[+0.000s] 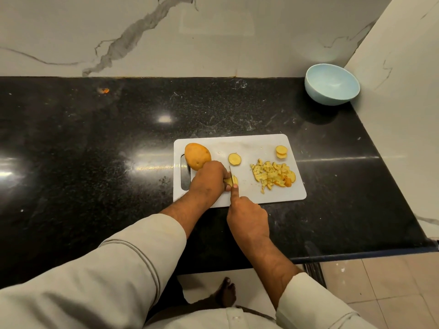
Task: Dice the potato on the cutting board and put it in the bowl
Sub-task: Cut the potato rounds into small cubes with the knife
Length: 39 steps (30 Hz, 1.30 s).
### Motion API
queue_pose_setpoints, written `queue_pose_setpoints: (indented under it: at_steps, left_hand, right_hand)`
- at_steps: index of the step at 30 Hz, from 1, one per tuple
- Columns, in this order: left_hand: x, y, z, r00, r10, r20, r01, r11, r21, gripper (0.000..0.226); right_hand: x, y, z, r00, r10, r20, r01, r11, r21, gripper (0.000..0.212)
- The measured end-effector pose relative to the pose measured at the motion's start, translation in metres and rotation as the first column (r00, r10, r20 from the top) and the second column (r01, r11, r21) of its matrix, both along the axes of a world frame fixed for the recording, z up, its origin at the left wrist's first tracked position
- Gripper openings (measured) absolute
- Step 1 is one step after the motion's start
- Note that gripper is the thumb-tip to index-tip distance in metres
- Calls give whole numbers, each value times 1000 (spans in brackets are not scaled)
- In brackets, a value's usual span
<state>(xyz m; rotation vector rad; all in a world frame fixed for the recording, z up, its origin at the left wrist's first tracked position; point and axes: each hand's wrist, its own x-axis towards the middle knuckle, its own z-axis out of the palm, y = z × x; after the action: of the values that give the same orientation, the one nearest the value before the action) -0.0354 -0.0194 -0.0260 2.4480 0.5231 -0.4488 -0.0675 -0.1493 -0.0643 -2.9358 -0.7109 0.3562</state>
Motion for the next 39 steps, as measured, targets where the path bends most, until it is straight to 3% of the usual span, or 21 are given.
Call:
queue_pose_setpoints:
  at_steps: [6, 15, 24, 33, 39]
  left_hand:
    - [1, 1, -13, 997, 73, 30, -71, 996, -49, 31]
    - [-11, 4, -26, 972, 111, 209, -99, 993, -63, 27]
    - [-3, 7, -20, 990, 10, 141, -11, 1000, 9, 28]
    - [2, 8, -18, 986, -119, 119, 103, 986, 130, 9]
    - [4, 5, -18, 994, -84, 71, 71, 985, 159, 13]
  right_hand:
    - [-19, -21, -2, 999, 14, -38, -14, 1000, 14, 58]
    - [-34, -46, 9, 999, -46, -15, 47, 994, 98, 54]
    - [-10, -9, 11, 998, -40, 57, 34, 994, 99, 53]
    - [-1, 10, 4, 999, -32, 29, 30, 997, 69, 55]
    - [-1, 12, 0, 997, 30, 68, -33, 999, 36, 55]
